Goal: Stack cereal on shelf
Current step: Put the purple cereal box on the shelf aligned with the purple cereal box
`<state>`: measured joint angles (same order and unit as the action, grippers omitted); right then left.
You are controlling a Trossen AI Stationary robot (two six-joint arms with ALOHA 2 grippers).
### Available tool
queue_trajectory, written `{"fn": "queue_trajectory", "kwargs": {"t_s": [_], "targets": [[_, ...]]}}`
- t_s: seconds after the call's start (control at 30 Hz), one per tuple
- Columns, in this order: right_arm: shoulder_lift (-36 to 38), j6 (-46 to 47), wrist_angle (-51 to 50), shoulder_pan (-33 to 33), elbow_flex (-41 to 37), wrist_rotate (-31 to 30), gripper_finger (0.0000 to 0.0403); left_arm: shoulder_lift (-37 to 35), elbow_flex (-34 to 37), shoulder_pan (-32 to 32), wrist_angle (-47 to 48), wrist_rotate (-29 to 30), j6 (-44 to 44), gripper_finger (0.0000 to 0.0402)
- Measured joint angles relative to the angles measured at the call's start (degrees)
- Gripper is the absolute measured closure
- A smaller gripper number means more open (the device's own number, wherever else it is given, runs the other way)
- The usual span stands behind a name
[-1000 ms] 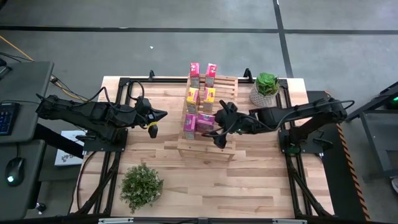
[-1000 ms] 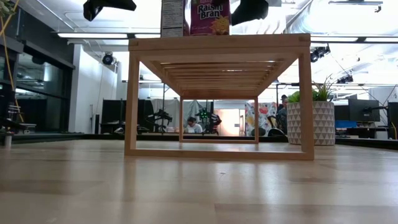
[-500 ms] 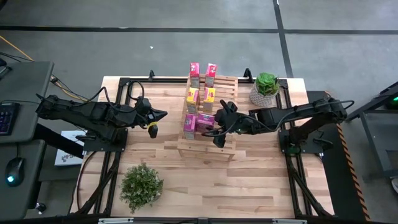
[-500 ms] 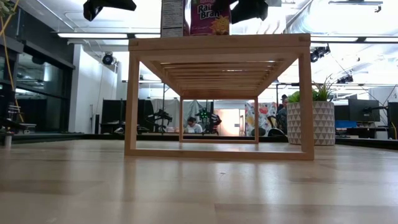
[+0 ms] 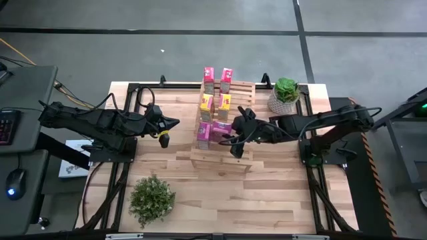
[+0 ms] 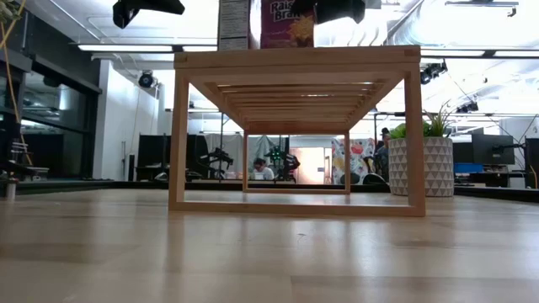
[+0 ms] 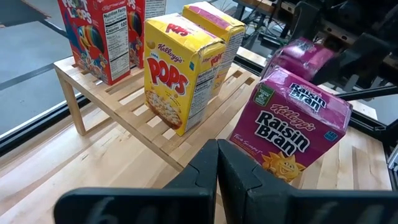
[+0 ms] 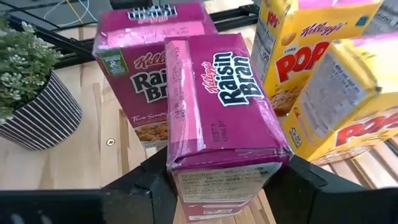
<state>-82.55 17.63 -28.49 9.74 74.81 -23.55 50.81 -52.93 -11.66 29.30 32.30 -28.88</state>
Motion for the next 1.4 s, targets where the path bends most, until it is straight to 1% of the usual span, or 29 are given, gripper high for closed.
{"fn": "queue_trajectory", "kwargs": {"t_s": [0.17, 0.27, 0.4, 0.53, 0.63, 0.77, 0.87, 1.03, 1.27, 1.4], "targets": [[2.9, 0.8, -1.4, 0.0, 0.0, 0.0, 0.0214, 0.0, 0.0, 0.0, 0.0, 0.0, 0.0, 0.0401], [5.1, 5.9, -4.0, 1.0, 0.4, -0.2, 0.0214, 0.0, 0.0, 0.0, 0.0, 0.0, 0.0, 0.0401], [5.2, 14.3, -13.9, 4.9, 5.4, -2.2, 0.0214, 0.0, 0.0, 0.0, 0.0, 0.0, 0.0, 0.0401], [2.6, 20.3, -20.7, 10.2, 11.0, -9.2, 0.0214, 0.0, 0.0, 0.0, 0.0, 0.0, 0.2, 0.0401], [-0.4, 23.4, -23.7, 12.7, 14.6, -14.1, 0.0215, 0.0, 0.0, 0.0, 0.0, 0.0, 0.2, 0.0401], [-6.0, 28.2, -28.5, 13.5, 18.0, -20.0, 0.0215, 0.0, 0.0, 0.0, 0.0, 0.0, 0.2, 0.0401], [-9.2, 32.8, -29.8, 12.7, 19.7, -23.6, 0.0215, 0.0, 0.0, 0.0, 0.0, 0.0, 0.2, 0.0401], [-13.1, 38.9, -29.9, 11.0, 21.2, -24.4, 0.0215, 0.0, 0.0, 0.0, 0.0, -0.1, 0.2, 0.0401], [-15.1, 45.3, -30.0, 10.1, 21.4, -25.8, 0.0215, 0.0, 0.0, 0.0, 0.0, -0.1, 0.2, 0.0401], [-16.1, 45.4, -30.4, 10.1, 21.4, -25.8, 0.0215, 0.0, 0.0, 0.0, 0.0, -0.2, 0.5, 0.0401]]}}
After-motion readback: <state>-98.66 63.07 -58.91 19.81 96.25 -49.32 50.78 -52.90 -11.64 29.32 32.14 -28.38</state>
